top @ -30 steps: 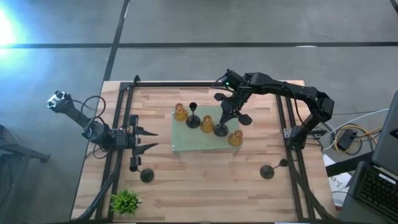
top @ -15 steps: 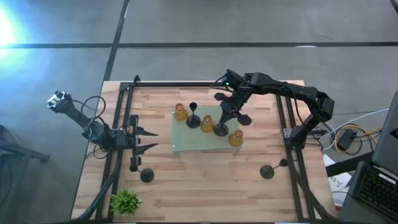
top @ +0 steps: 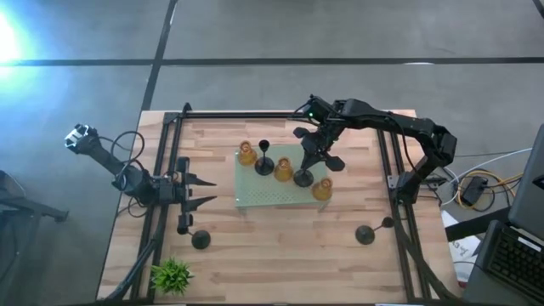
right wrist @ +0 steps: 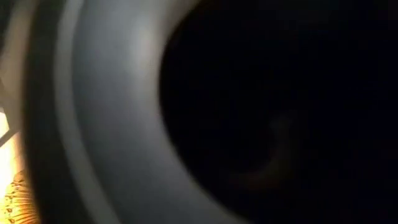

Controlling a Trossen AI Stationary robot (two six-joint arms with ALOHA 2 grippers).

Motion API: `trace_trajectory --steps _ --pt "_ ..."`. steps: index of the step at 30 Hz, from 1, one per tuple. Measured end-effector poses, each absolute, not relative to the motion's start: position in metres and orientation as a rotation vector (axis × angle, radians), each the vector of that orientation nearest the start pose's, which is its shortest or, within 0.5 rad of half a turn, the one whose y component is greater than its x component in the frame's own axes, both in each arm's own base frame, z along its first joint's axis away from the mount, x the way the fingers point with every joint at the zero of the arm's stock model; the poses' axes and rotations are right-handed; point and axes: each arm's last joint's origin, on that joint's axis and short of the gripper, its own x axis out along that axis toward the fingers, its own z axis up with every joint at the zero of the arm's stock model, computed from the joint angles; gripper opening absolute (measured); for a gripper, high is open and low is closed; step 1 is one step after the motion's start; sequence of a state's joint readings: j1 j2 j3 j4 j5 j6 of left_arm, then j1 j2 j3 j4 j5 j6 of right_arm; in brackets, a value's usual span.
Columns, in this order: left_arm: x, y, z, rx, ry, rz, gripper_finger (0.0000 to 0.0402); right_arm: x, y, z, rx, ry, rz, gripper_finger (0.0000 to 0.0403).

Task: Pick & Place candle stick holders
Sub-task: Put the black candle holder on the shelf

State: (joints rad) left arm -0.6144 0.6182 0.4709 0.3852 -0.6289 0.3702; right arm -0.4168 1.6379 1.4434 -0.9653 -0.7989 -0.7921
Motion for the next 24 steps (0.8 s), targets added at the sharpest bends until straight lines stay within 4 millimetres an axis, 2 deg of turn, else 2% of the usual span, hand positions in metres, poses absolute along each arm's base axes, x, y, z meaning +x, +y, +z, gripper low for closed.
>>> trace_trajectory --steps 24 --pt "0.1280 -0.0695 0.3013 0.228 -0.187 0.049 0.0149 0.3097 -0.1079 0.2989 -0.076 0.708 0.683 0.0011"
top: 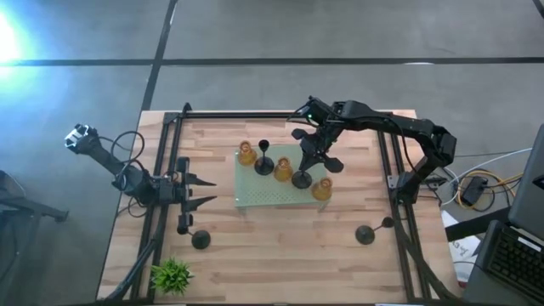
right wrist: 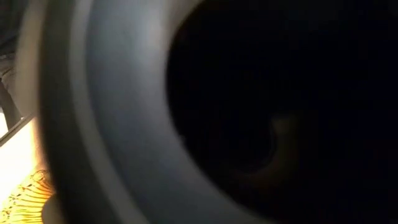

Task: Pick & Place candle stick holders
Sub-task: Put the black candle holder on the shelf

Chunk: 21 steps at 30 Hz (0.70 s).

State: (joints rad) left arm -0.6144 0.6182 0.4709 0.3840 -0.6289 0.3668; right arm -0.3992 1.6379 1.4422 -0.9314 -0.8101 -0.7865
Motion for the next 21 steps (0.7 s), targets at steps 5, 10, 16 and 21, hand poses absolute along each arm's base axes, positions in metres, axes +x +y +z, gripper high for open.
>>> trace_trajectory --steps 5,10,16,21 --pt "0.1280 -0.0695 0.3012 0.228 -0.187 0.049 0.0149 0.3098 -0.1079 0.2989 -0.075 0.708 0.682 0.0011" --pt "0.1280 -0.0695 0.3013 0.228 -0.187 0.049 0.0149 0.3098 -0.1079 0.2990 -0.071 0.708 0.682 0.0012" --pt "0.1280 -0.0695 0.3013 0.228 -0.187 0.049 0.0149 0.3100 -0.1080 0.2991 -0.052 0.714 0.674 0.0012" --pt "0.1281 -0.0695 0.3010 0.229 -0.184 0.049 0.0149 0.3100 -0.1079 0.2991 -0.034 0.720 0.667 0.0013"
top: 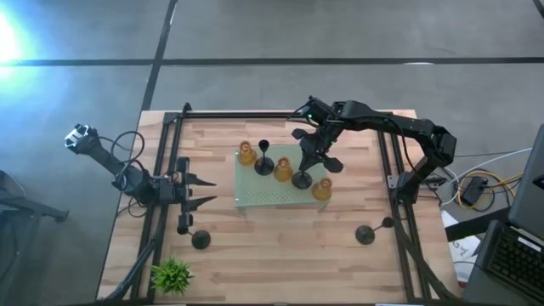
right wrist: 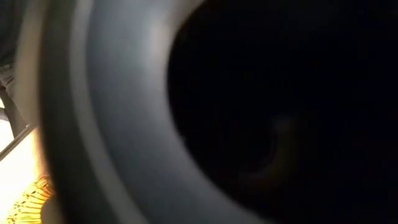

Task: Pick & Place candle stick holders
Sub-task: Put the black candle holder on the shelf

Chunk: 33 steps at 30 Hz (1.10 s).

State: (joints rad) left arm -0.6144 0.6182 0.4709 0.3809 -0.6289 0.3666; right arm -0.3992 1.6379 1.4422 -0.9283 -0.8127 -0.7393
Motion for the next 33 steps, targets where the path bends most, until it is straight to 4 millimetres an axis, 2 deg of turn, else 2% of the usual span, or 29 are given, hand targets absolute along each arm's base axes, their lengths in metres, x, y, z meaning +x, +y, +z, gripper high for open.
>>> trace_trajectory --steps 4,18,33 --pt "0.1281 -0.0695 0.3010 0.230 -0.184 0.049 0.0149 0.3101 -0.1080 0.2991 -0.027 0.722 0.664 0.0021" --pt "0.1281 -0.0696 0.3007 0.229 -0.182 0.048 0.0149 0.3114 -0.1086 0.2993 0.004 0.722 0.644 0.0089" --pt "0.1282 -0.0696 0.3003 0.230 -0.178 0.047 0.0149 0.3124 -0.1067 0.2993 0.021 0.727 0.640 0.0133"
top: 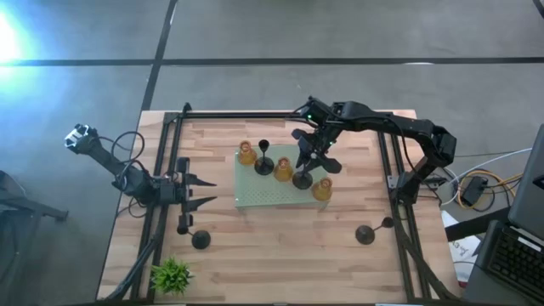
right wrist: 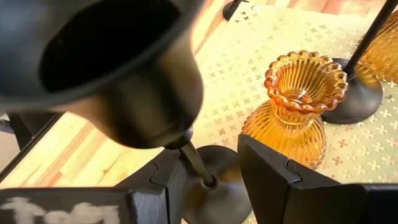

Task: Pick & Place candle stick holders
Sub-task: Put the black candle holder on the shelf

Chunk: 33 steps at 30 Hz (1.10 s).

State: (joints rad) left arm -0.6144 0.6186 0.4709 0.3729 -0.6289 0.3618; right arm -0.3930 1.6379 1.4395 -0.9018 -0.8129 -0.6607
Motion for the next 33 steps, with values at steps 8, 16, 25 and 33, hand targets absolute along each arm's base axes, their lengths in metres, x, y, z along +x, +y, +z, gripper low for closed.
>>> trace_trajectory --steps 8,16,25,33 --pt "0.1284 -0.0697 0.2996 0.234 -0.172 0.046 0.0149 0.3122 -0.1052 0.2989 0.028 0.736 0.644 0.0150" --pt "0.1283 -0.0698 0.2996 0.234 -0.172 0.045 0.0149 0.3121 -0.1028 0.2985 0.053 0.752 0.644 0.0163" --pt "0.1284 -0.0697 0.2996 0.234 -0.172 0.046 0.0149 0.3099 -0.1019 0.2972 0.071 0.775 0.649 0.0166" --pt "0.1283 -0.0697 0.2997 0.234 -0.172 0.046 0.0149 0.3074 -0.1016 0.2978 0.079 0.787 0.650 0.0166"
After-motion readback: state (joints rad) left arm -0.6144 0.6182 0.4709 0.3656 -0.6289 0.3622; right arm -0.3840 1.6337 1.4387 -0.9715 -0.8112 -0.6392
